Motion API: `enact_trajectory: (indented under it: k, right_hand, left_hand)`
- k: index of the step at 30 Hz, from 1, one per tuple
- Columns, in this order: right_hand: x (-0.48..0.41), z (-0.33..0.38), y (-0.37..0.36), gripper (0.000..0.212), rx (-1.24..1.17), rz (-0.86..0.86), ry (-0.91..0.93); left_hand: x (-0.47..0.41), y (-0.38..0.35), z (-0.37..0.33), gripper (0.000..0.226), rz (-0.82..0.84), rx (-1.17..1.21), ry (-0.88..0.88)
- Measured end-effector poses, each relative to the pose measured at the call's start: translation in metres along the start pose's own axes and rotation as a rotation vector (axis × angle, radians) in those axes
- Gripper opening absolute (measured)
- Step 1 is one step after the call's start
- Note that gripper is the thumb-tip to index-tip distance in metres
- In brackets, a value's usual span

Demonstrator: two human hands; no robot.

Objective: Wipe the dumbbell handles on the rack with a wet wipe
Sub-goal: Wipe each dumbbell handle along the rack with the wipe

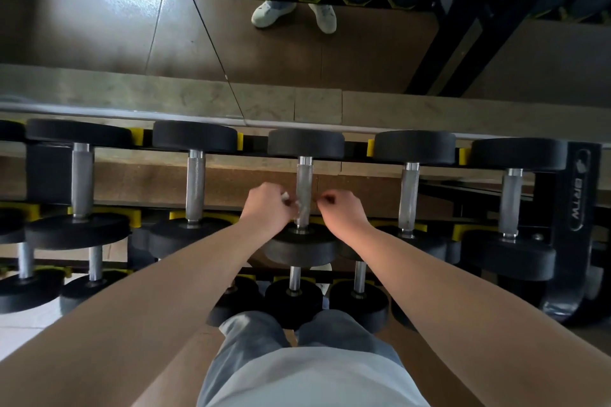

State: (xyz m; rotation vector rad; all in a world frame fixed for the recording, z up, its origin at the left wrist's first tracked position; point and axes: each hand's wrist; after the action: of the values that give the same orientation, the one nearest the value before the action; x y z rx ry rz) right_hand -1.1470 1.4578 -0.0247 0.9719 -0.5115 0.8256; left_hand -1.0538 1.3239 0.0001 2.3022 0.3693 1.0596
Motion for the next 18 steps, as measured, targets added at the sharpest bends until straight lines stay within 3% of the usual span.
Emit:
enact_trajectory:
  k: [3,7,10,12,14,18]
  right_hand:
    - [0.001,-0.001,-0.007,0.025,0.004,0.022,-0.012]
    - [0.0,0.003,-0.003,0.024,-0.016,0.02,-0.017]
    - [-0.002,0.005,0.002,0.025,-0.003,0.0,-0.014]
    - [-0.004,0.005,0.004,0.025,-0.018,-0.018,-0.027]
    - [-0.005,0.005,0.005,0.025,-0.024,-0.019,-0.031]
    - [-0.004,0.004,0.003,0.026,0.01,0.067,-0.044]
  left_hand:
    - [0.003,-0.003,0.003,0.011,0.113,-0.112,0.059]
    - [-0.006,-0.006,-0.001,0.039,-0.109,0.258,0.179]
    - [-0.018,-0.001,-0.016,0.029,-0.234,0.46,0.149]
    - [-0.022,-0.001,-0.022,0.013,-0.225,0.426,0.111]
    - [-0.016,-0.002,-0.018,0.008,-0.126,0.288,0.106]
    - [-0.007,-0.005,0.004,0.013,0.285,-0.145,0.013]
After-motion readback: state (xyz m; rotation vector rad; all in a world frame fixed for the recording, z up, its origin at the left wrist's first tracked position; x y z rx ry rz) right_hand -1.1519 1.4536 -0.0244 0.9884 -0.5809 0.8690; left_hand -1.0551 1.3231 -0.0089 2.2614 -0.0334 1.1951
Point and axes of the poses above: each hand's wrist, its own x-axis away from the middle knuckle, its own y-axis out of the back of the hand, z = x × y, and after that the axes turned 7 degrees about -y, right-handed
